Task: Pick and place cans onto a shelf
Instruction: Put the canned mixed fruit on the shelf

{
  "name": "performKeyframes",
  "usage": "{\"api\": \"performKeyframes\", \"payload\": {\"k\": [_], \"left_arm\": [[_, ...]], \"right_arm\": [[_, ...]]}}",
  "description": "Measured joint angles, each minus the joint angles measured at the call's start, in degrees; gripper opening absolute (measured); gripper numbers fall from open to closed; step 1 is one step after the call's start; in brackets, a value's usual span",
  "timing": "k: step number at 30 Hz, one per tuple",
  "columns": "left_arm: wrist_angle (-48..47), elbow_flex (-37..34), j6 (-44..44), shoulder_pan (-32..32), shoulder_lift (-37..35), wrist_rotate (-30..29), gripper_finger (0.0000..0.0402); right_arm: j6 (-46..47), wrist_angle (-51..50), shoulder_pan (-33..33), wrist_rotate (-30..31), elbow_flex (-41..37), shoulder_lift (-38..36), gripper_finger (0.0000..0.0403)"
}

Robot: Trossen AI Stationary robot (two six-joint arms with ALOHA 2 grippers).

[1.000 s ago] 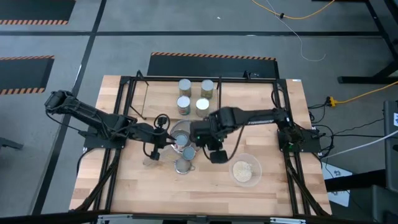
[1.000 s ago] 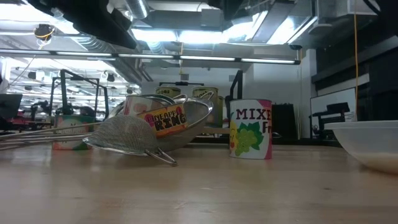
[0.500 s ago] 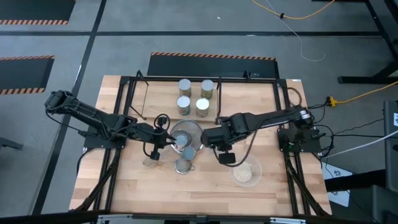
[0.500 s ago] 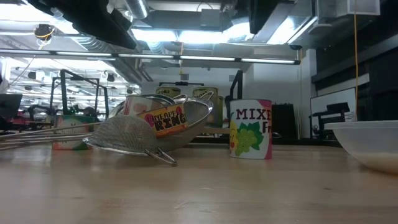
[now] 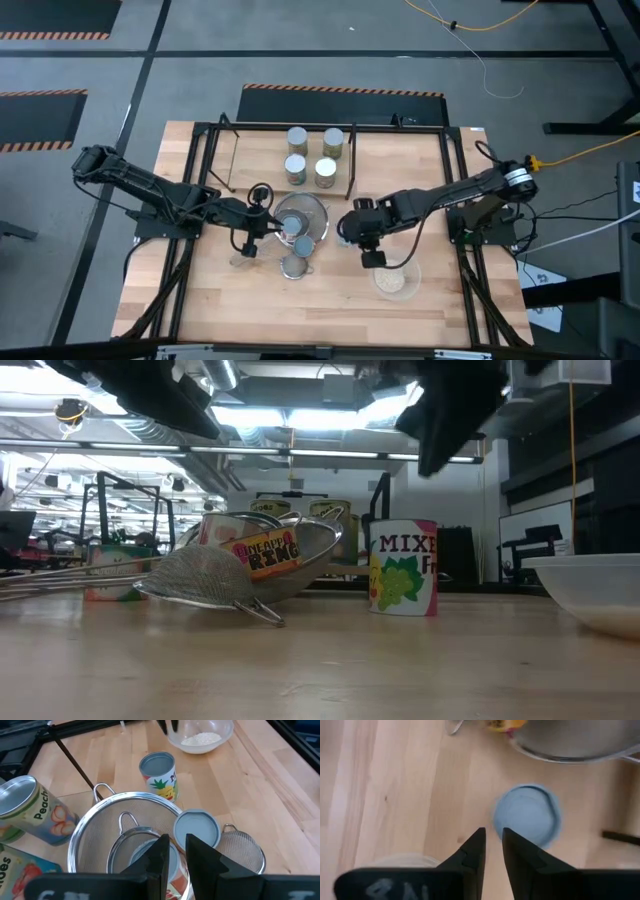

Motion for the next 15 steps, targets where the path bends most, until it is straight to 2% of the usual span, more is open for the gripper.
{"api": "performKeyframes", "payload": {"k": [6,15], "left_arm": [[0.31,0.02,-0.02,-0.02,0.0,-0.07,0.0056],[0.7,0.02,-0.02,-0.02,0.0,-0.48,0.0056]], "right_arm": [[-6.06,4.44,-0.01,-0.01,-3.74,0.16,0.0069],[-6.27,6.22,-0.11,0.0,-4.68,0.16,0.0069]]}}
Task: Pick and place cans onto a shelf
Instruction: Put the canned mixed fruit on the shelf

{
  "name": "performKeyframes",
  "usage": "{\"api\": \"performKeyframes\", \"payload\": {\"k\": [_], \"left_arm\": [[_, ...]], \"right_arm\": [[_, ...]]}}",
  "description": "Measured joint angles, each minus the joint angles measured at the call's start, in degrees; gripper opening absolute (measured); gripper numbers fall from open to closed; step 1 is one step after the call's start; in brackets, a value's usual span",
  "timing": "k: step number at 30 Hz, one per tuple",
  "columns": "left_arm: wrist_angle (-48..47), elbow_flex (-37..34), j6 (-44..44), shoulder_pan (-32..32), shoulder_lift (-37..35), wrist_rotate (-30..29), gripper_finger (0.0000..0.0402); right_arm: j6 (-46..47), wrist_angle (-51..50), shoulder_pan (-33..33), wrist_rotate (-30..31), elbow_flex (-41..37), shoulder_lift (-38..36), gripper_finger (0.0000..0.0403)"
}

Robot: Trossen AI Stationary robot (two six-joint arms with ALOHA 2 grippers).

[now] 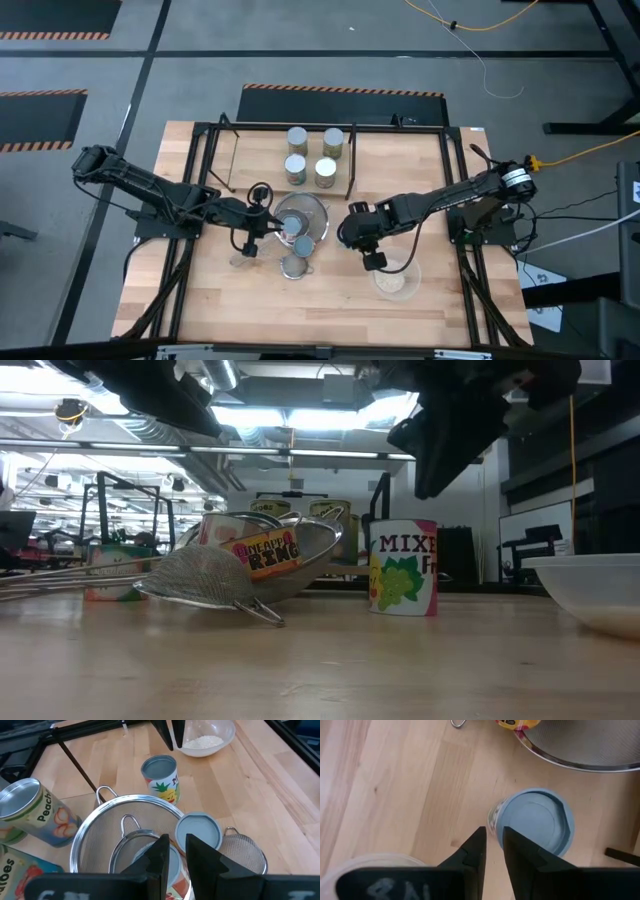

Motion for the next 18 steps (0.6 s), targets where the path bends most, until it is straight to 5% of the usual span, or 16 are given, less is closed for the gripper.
{"api": "performKeyframes", "payload": {"k": [18], "left_arm": [[0.0,-0.01,-0.04,0.0,0.0,-0.11,0.0056]], "right_arm": [[6.31,0.49,-2.96,-0.03,0.0,0.0,0.0079]]}}
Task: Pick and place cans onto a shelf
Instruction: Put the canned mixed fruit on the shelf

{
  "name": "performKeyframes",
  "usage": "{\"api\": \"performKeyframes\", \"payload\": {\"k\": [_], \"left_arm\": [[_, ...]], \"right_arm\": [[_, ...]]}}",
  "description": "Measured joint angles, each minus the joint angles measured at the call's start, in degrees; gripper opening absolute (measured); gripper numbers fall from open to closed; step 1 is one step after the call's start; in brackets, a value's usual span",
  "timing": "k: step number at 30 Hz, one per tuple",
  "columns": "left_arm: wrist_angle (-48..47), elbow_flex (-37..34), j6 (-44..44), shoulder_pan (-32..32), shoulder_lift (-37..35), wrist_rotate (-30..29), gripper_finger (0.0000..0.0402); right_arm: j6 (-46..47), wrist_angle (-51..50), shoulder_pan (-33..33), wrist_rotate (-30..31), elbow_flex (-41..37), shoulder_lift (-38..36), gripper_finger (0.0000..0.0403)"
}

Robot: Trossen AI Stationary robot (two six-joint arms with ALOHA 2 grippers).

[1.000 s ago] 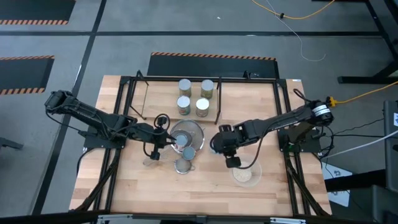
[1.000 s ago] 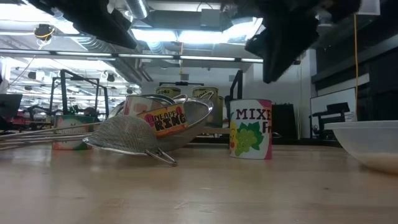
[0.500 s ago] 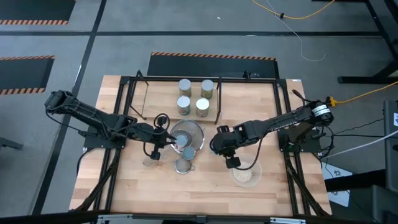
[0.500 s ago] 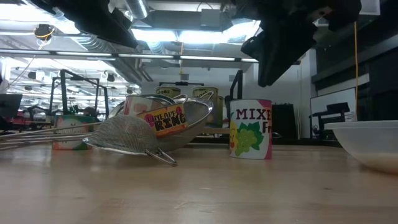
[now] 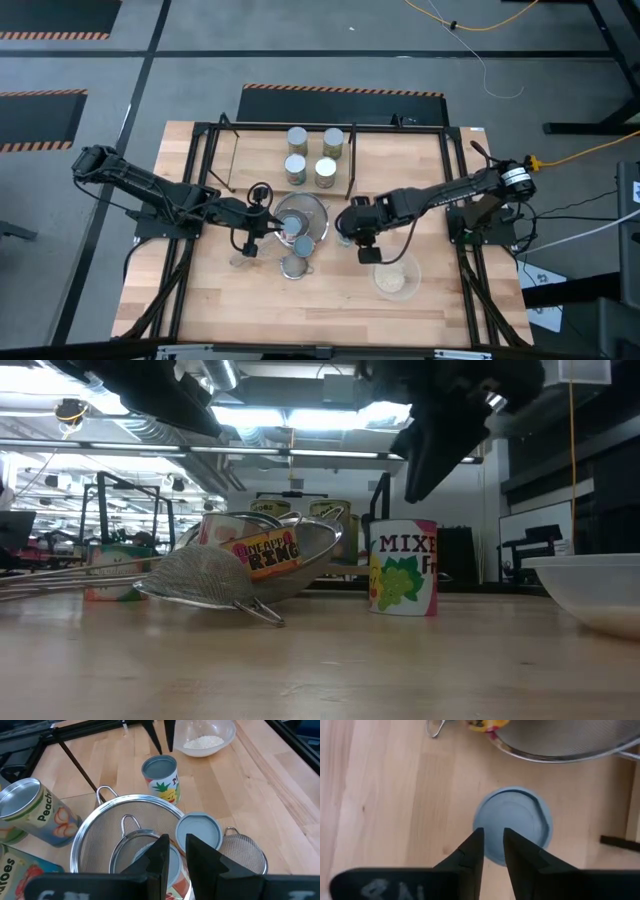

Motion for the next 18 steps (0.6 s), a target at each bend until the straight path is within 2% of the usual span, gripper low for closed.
{"api": "performKeyframes", "payload": {"k": [4,10,18], "left_arm": [[0.0,0.0,0.02,0.0,0.0,0.0,0.0056],[0.0,0.01,0.03,0.0,0.0,-0.01,0.0056],[-0.02,0.01,0.02,0.02,0.0,-1.2,0.0056]], "right_arm": [[2.73,0.47,-0.92,-0.69,0.0,0.0,0.0106],[0.91,0.57,-1.04,-6.38,0.0,0.0,0.0148],[-1.88,0.34,-1.08,-6.62,0.02,1.95,0.0155]]}}
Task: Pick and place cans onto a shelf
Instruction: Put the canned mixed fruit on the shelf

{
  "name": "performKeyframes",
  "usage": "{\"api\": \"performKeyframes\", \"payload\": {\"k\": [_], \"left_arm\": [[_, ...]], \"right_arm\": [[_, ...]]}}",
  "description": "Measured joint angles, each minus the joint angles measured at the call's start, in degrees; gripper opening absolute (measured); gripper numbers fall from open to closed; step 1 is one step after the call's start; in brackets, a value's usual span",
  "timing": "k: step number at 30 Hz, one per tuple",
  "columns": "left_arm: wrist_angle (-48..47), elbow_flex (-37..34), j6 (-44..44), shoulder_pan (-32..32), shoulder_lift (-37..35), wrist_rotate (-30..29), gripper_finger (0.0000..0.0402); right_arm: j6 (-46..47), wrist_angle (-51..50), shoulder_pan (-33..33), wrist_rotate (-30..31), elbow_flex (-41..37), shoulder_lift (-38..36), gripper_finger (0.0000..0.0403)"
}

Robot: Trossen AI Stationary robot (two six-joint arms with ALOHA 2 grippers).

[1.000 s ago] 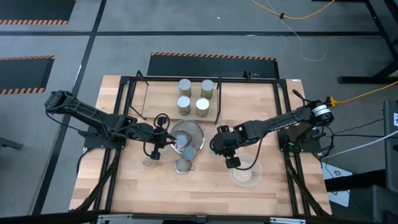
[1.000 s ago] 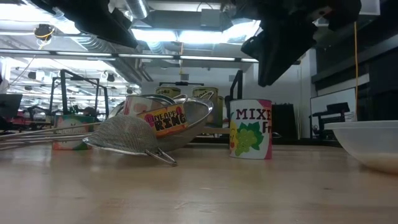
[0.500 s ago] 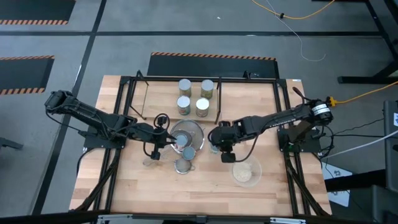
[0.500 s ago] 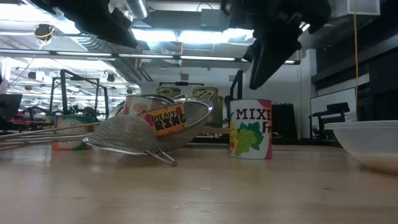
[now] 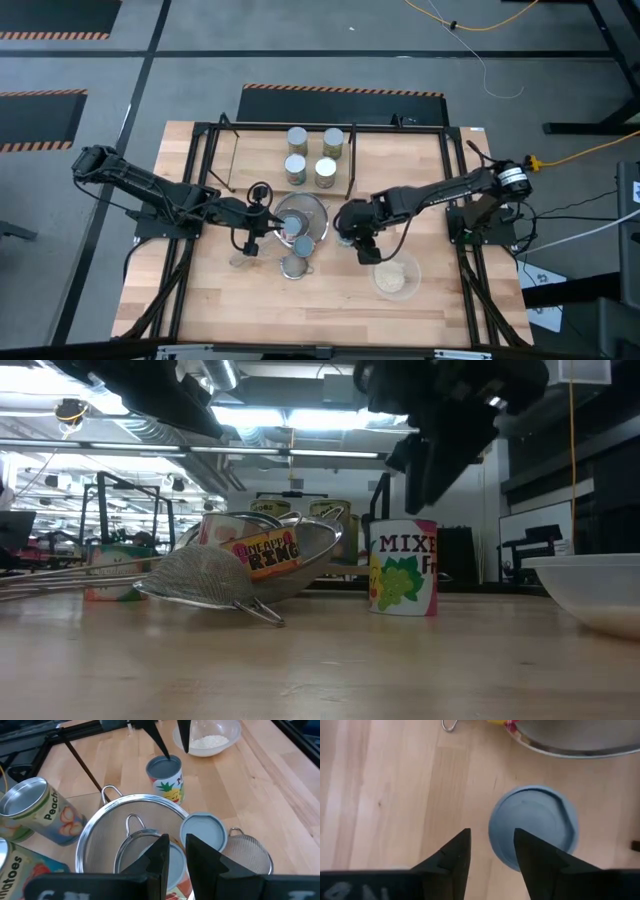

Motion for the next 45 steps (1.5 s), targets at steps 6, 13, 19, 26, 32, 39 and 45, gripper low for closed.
{"api": "performKeyframes", "payload": {"k": [6,13,19,26,32,39,45], "left_arm": [[0.0,0.0,0.0,0.0,0.0,0.0,0.0056],[0.02,0.0,0.02,0.0,0.0,0.0,0.0056],[0.09,0.0,0.02,0.0,0.0,-0.02,0.0056],[1.87,0.0,0.08,0.0,-0.06,-0.04,0.0056],[1.61,0.07,0.52,0.0,-5.05,0.09,0.0056],[-1.07,0.07,0.57,0.0,-15.11,0.01,0.0056],[-5.39,0.07,0.59,0.0,-22.65,-0.17,0.0056]], "right_arm": [[-0.18,0.01,0.09,0.06,0.0,2.8,0.0155],[-0.2,0.47,0.09,0.45,0.13,3.36,0.0119],[-0.2,0.71,0.13,0.61,0.11,3.36,0.0052],[-0.01,0.45,0.13,0.37,0.52,3.37,0.0017],[-0.07,-2.28,0.15,-1.19,5.47,3.61,0.0015],[-1.31,-11.61,-0.52,-2.19,17.0,3.6,0.0016],[-4.93,-15.07,-2.52,-1.93,28.99,3.51,0.0015]]}}
